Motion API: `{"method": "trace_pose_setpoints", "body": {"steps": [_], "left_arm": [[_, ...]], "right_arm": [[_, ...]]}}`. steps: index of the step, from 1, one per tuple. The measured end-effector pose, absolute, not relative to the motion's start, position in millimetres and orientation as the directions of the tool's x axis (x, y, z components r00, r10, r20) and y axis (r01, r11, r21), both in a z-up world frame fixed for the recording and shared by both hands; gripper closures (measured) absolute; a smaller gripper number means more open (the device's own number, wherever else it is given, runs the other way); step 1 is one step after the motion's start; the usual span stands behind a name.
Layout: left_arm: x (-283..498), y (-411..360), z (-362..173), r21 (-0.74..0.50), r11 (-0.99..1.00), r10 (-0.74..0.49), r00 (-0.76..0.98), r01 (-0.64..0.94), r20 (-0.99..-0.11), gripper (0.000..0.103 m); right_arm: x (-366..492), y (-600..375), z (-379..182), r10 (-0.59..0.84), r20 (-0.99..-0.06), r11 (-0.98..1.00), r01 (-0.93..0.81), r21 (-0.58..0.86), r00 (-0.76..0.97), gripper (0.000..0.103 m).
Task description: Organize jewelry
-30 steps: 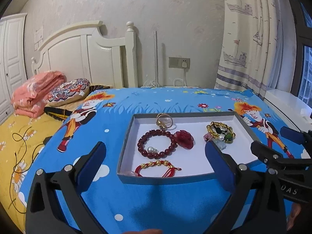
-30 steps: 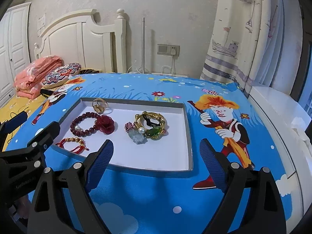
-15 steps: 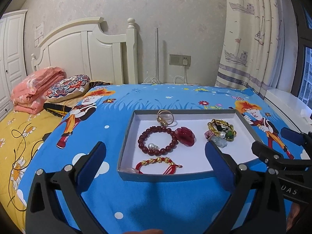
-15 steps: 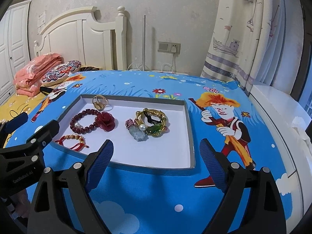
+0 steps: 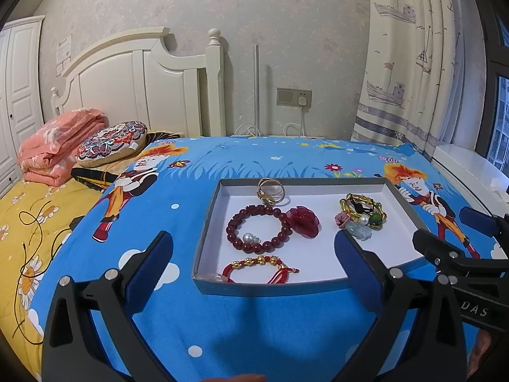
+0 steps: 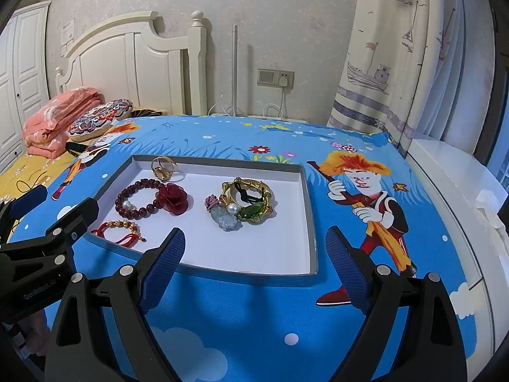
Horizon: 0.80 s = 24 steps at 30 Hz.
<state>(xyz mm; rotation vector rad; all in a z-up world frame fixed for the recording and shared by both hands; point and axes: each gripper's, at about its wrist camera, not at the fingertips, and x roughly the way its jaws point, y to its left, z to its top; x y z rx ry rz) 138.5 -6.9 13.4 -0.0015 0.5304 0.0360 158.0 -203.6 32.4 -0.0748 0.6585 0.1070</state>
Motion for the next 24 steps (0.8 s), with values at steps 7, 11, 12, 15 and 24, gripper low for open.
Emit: {"method": "trace_pose_setpoints", "body": {"steps": [7, 11, 12, 15, 24], "left_arm": [[139.2, -4.4, 12.0, 0.004, 0.999, 0.033, 0.859, -0.036, -0.510, 0.005], [139.0, -4.1, 11.9, 0.002, 0.999, 0.032, 0.859, -0.036, -0.510, 0.005], [139.1, -4.3, 11.9, 0.004, 0.999, 0.032, 0.860, -0.035, -0.510, 0.005], [139.3, -4.1, 11.2, 0.008, 0.999, 0.034, 0.859, -0.034, -0.511, 0.005], [139.4, -3.1, 10.8, 0.007, 0.999, 0.032, 0.859, -0.034, -0.511, 0.005]], "right_arm": [[157.8, -203.2, 32.0, 0.076, -0.615, 0.991, -0.125, -0.037, 0.785, 0.019], [157.7, -202.8, 31.8, 0.075, -0.615, 0.991, -0.125, -0.038, 0.785, 0.019], [157.8, -202.8, 31.8, 0.076, -0.615, 0.991, -0.125, -0.037, 0.785, 0.019], [157.6, -202.7, 31.9, 0.076, -0.614, 0.991, -0.126, -0.038, 0.786, 0.019], [157.6, -202.3, 31.9, 0.078, -0.615, 0.991, -0.127, -0.036, 0.785, 0.019]]}}
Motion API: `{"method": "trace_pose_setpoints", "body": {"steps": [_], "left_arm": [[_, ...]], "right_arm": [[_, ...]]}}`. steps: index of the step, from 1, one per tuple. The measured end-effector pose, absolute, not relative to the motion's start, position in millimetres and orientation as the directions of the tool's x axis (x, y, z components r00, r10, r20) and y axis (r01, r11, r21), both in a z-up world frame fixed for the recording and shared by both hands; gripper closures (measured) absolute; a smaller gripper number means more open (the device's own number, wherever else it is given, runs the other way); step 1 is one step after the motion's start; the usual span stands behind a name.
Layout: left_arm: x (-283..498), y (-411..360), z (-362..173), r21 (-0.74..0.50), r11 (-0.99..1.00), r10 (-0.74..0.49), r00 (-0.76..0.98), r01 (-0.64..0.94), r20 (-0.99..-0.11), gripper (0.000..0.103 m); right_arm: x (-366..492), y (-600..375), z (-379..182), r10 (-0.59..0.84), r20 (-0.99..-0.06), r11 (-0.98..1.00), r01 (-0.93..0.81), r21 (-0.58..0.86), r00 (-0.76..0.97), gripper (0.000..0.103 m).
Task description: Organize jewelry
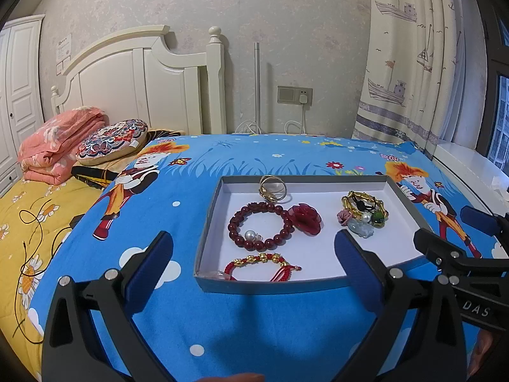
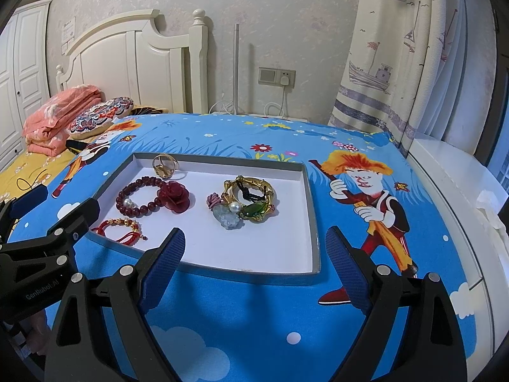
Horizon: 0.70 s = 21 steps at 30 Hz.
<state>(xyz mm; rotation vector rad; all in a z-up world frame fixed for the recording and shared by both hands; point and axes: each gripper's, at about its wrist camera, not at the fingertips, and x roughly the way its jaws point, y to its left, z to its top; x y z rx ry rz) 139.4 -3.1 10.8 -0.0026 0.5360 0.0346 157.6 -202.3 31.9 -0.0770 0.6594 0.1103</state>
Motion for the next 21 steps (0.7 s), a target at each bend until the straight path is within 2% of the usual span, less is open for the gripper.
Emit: {"method": "trace_pose_setpoints", "body": {"steps": [21], "left_arm": [[134.1, -2.8, 8.4, 0.015, 0.999, 0.049, 0.867, -0.048, -0.496, 0.005]], "right_arm": [[155.1, -198.0, 28.5, 0.072, -0.615, 0.991, -0.127, -0.046, 0.785, 0.019]]}}
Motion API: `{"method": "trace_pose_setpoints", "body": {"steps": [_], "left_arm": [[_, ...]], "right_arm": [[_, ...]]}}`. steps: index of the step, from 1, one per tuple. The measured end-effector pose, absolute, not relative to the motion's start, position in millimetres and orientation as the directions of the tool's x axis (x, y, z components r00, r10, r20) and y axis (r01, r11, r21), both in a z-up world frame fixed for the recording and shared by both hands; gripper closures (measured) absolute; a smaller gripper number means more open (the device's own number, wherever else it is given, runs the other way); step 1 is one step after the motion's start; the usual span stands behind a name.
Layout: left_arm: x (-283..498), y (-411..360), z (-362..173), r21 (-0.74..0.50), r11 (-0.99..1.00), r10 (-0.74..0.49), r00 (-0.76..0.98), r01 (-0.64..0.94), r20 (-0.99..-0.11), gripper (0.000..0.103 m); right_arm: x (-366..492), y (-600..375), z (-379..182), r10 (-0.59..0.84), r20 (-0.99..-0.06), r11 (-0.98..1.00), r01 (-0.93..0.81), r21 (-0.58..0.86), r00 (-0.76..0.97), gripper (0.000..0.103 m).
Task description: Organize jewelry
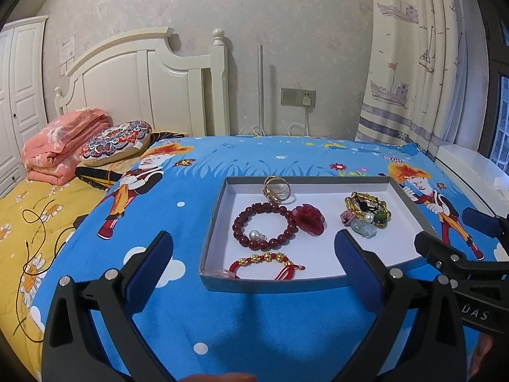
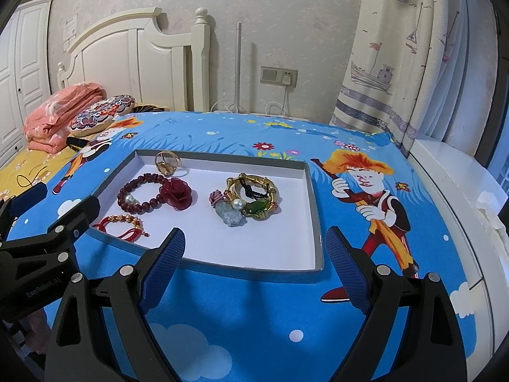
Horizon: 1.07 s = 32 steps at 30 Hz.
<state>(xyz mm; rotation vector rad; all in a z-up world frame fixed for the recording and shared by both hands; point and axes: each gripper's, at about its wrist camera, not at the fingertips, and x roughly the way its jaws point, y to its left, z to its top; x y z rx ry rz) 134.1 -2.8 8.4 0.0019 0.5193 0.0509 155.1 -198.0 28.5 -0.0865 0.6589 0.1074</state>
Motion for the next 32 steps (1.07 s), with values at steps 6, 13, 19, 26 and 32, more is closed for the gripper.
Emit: {"method": "trace_pose_setpoints", "body": {"steps": [6, 13, 19, 26, 32], "left_arm": [[131, -4, 11, 0.019, 0.999, 0.047, 0.869, -0.044, -0.492, 0.005], [128, -4, 11, 0.025, 0.998, 0.062, 0.871, -0.057, -0.487, 0.005], [131, -4, 8, 0.012, 0.999, 0.036, 0.864, -0.035, -0.502, 0.005], [137, -1, 3, 0.013, 0.999, 0.044, 0.855, -0.044, -0.517, 0.005], [149, 22, 10, 0.032, 0.999, 0.035, 0.843, -0.021, -0.537, 0.005]], "right_arm": [[152, -199, 30, 0.070, -0.610, 0.990, -0.128, -0.052, 0.789, 0.019], [149, -201, 33, 0.071, -0.606, 0.990, -0.130, -0.055, 0.792, 0.019], [149, -200, 33, 0.072, -0.607, 0.990, -0.132, -0.054, 0.792, 0.019], [147, -200, 28, 0.073, -0.618, 0.988, -0.139, -0.059, 0.783, 0.019], [152, -204, 28, 0.079, -0.619, 0.988, -0.144, -0.056, 0.782, 0.019]]}}
